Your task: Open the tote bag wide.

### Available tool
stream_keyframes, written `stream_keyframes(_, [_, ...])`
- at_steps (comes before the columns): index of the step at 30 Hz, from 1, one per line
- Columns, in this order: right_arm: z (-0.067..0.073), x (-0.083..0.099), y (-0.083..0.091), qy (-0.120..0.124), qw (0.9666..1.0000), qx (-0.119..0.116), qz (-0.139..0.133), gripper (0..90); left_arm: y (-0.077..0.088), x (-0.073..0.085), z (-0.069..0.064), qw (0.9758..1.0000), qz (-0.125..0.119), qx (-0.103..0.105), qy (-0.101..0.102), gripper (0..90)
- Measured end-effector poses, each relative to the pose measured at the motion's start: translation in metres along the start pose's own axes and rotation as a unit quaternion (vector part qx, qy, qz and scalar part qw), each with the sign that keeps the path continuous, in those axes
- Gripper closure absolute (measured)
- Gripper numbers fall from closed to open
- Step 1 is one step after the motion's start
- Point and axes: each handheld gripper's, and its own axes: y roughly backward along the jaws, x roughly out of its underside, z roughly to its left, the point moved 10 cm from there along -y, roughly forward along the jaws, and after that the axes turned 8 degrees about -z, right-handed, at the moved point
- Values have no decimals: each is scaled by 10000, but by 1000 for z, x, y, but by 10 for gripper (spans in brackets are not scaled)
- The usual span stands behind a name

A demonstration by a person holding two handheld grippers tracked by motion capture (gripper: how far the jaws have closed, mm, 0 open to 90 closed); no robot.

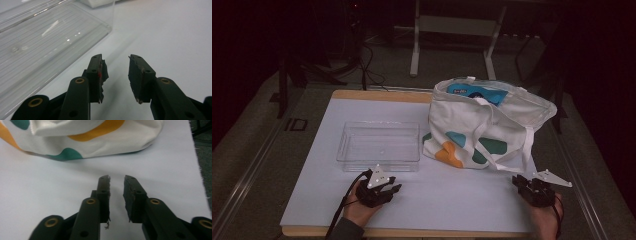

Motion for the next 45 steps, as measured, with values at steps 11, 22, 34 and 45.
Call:
stream_keyframes(11, [-11, -21, 1, 59, 9999, 82, -18, 898, 9, -8, 5, 9997, 50, 181, -165, 673])
stream_keyframes(22, [-25, -45, 0, -21, 9998, 167, -84, 843, 12, -26, 5, 9988, 38, 427, -219, 633])
stream_keyframes(34, [-29, -69, -8, -277, 9995, 19, -156, 717, 9, -46, 5, 9972, 71, 553, -502, 612])
stream_keyframes(45, [-32, -99, -22, -492, 9985, -64, -251, 577, 7, -58, 11, 9967, 49, 576, -561, 596])
